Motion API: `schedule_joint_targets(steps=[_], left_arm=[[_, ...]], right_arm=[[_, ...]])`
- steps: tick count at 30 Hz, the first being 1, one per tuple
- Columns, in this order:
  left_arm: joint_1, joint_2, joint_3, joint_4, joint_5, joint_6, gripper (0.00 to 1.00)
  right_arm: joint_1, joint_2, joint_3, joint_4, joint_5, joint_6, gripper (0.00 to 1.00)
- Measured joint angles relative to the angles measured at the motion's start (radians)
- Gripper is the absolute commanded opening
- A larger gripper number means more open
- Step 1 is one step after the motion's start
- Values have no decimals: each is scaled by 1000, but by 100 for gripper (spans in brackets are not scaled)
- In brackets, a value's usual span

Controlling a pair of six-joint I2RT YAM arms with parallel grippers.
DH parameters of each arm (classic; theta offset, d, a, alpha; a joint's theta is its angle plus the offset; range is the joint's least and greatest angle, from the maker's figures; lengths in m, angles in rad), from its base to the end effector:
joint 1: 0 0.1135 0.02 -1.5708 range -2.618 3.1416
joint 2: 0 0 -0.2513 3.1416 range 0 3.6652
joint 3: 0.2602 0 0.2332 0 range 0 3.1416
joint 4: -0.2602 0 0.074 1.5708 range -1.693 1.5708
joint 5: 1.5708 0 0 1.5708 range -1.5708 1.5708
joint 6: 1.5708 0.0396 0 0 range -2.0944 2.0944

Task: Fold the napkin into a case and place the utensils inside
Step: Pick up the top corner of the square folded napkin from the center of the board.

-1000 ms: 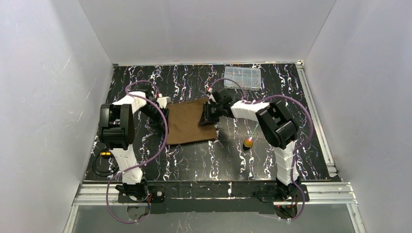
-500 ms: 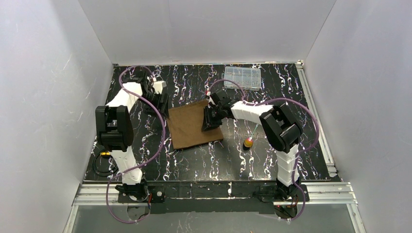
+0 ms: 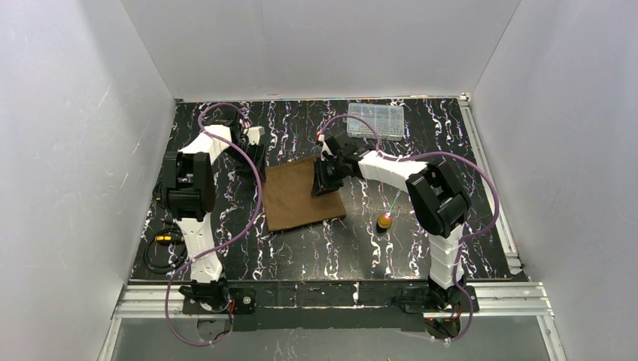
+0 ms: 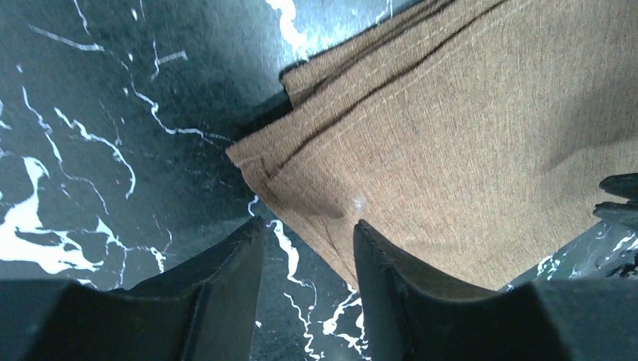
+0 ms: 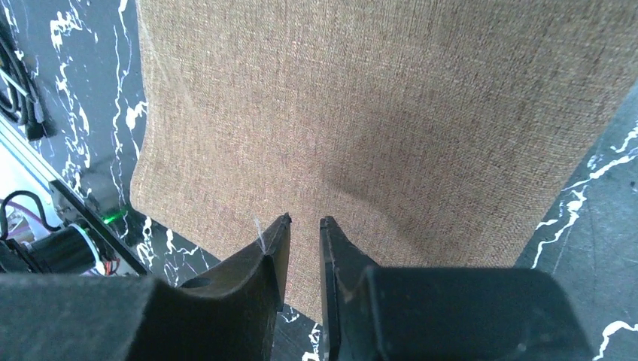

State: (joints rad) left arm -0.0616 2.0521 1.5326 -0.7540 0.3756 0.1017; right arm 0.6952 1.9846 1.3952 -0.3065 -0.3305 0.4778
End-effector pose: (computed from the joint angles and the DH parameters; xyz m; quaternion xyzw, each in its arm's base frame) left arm 0.3926 -0.0388 0.1705 0.1068 0.9661 -0.1817 0.1492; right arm 0.3077 0.2734 0.1812 -0.1551 0.9193 0.3100 0.1861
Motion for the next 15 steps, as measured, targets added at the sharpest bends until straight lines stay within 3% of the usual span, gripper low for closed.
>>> schedule_joint_targets(steps=[15], left_arm=[[-5, 22, 47, 36, -4, -21, 25]], right_arm=[[11, 31, -92, 89, -47, 48, 23]])
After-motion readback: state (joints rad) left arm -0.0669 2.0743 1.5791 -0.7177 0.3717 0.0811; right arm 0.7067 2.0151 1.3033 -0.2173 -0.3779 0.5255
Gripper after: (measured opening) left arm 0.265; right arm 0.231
